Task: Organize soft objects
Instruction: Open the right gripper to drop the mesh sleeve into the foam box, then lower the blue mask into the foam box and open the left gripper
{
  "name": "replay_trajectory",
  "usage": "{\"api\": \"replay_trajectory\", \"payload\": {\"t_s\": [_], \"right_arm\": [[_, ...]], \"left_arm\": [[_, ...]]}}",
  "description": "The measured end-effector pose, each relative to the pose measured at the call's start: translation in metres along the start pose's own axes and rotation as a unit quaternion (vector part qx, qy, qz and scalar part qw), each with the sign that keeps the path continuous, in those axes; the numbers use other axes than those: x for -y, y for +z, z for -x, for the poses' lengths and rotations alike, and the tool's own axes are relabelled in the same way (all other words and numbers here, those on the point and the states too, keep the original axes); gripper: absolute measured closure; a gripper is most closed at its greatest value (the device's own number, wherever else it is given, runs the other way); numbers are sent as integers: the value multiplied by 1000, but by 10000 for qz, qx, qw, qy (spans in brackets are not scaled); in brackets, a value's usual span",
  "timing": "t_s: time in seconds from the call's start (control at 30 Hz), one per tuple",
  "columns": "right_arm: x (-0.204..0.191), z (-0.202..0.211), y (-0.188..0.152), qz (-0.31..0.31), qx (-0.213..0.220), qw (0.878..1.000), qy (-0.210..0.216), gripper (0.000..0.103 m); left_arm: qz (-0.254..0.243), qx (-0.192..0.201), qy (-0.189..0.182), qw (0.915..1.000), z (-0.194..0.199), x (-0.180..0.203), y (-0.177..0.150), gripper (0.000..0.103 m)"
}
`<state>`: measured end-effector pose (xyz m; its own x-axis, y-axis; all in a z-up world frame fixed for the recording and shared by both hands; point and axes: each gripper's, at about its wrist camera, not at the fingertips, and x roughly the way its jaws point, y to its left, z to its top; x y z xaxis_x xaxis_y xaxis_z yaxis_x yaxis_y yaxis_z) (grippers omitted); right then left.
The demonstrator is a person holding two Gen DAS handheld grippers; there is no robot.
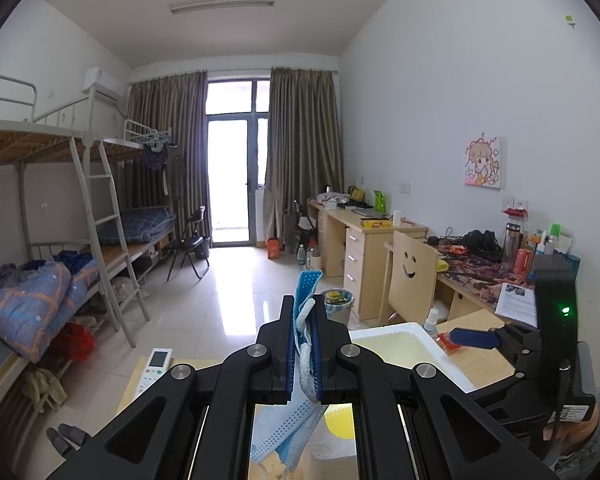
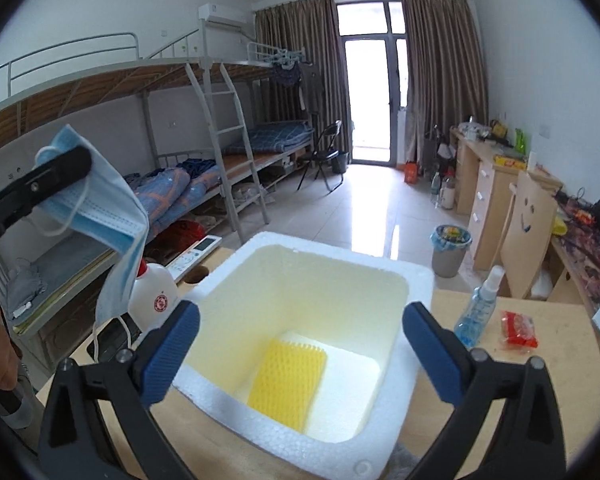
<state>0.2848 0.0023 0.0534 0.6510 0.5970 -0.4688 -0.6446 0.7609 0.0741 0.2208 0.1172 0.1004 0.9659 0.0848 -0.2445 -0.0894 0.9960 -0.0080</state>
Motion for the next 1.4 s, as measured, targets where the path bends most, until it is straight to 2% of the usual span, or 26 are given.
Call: {"api": "replay_trajectory", "payload": {"t_s": [0.33,0.73,1.03,1.3,1.37,1.4], "right_arm": [[16,33,-2,-113,241,9994,-237,0],[31,75,-17,-128,518,9981,-307,0],[43,95,-38,-269,597,9971,-400,0],[53,104,-53,-432,617,9961,-453,0],[55,105,-56,-466,610,9961,-446,0],[56,104,-57,-474,603,9960,-448,0]], "left_arm": [[-94,-75,-132,9998,-3,5,8,96],[-351,-11,-537,9979,-11,41,18,96],[-321,-386,-727,9961,-37,57,8,96],[-302,-813,-604,9944,-63,61,-5,95],[-303,-953,-531,9936,-70,62,-9,92],[-297,-1017,-523,9930,-73,62,-10,84]]}}
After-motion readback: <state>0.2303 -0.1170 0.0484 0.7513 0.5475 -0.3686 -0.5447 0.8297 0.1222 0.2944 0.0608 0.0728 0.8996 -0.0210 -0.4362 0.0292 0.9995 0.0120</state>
